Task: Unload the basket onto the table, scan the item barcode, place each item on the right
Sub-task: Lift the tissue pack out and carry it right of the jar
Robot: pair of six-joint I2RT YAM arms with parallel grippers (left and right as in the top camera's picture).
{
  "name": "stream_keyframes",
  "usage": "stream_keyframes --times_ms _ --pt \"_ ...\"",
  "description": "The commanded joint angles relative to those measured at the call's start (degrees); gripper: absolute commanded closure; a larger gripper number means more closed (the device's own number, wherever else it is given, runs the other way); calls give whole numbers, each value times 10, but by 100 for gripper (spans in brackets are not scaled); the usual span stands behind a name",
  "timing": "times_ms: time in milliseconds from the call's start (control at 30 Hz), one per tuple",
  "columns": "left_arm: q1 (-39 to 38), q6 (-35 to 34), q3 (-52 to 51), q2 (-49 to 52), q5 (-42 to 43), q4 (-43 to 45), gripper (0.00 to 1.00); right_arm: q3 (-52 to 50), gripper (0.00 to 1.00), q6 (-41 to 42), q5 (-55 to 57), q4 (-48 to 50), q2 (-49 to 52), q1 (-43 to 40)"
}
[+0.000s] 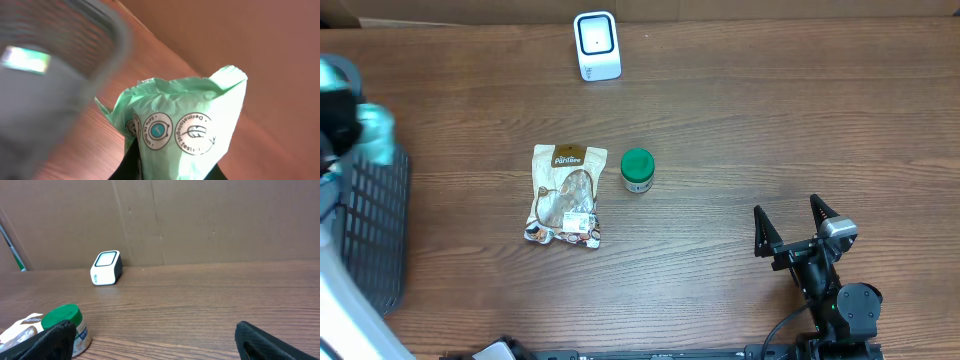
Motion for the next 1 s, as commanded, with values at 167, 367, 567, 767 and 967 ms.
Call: stream_keyframes --times_ms 167,367,567,767,967 --pt "-271 17 -36 47 -70 -27 96 -6 0 0 -1 3 -4 3" --pt "-447 -19 -83 133 -97 7 96 -6 0 -1 -1 3 -4 3" --pt "-569 -38 -84 242 -95 61 96 -6 0 -1 -1 3 -4 3" --pt "-671 -40 -84 324 -125 112 96 -6 0 0 -1 3 -4 3" --pt "-692 -58 -84 395 -142 111 96 -6 0 -1 -1 3 -4 3"
